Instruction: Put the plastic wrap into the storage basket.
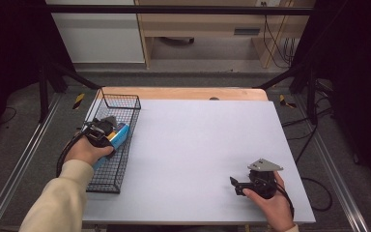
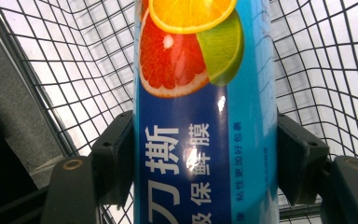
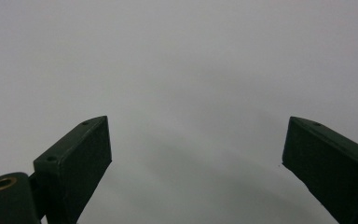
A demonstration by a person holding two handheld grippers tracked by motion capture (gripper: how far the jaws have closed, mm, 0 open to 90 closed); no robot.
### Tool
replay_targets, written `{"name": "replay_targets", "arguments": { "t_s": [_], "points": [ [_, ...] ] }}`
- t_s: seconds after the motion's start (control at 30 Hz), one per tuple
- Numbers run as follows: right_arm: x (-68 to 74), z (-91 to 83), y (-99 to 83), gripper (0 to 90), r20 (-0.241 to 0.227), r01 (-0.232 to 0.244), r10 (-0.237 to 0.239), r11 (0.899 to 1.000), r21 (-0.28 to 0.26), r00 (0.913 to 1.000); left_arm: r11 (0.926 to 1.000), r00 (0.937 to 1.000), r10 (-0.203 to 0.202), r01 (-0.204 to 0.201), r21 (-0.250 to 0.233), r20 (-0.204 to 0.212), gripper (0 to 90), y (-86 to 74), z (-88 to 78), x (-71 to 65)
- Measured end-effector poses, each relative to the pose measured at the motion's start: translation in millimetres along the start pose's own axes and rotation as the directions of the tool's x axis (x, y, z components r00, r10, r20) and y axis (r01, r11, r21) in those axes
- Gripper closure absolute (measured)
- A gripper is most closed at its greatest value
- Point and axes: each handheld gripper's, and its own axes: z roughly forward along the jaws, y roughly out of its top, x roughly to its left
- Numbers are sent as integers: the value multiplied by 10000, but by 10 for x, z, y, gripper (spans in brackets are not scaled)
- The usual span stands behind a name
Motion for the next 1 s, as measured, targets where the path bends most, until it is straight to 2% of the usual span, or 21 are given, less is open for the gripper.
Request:
{"name": "replay_targets", "arguments": {
  "t_s": [0.27,0.5,0.6,0.7,0.77,0.93,1.0],
  "points": [
    [15,4,2,80,-56,-8,9,10000,74,10000,10000,10000,61,-61,14,8,315,4,4,-5],
    [35,18,-3,79,-136,82,-79,9998,201,9999,9987,9995,254,-260,-433,-163,292,-26,-18,-16],
    [36,18,-2,79,-131,86,-83,9998,197,9999,9951,9996,179,-199,-973,-211,254,-30,-69,-11],
    [25,20,-4,79,-80,108,-107,9998,190,9999,9863,9995,204,-243,-1634,-259,216,-12,-185,-18],
    [25,18,-4,79,-95,86,-85,9998,156,9999,9765,9993,218,-275,-2138,-290,174,-1,-263,-42],
    [25,20,-5,78,-77,114,-113,9998,190,9999,9614,9957,405,-614,-2681,-828,121,13,-406,-105],
    [25,19,-4,77,-84,95,-94,9998,156,9999,9538,9957,394,-624,-2939,-837,113,13,-441,-131]
  ]
}}
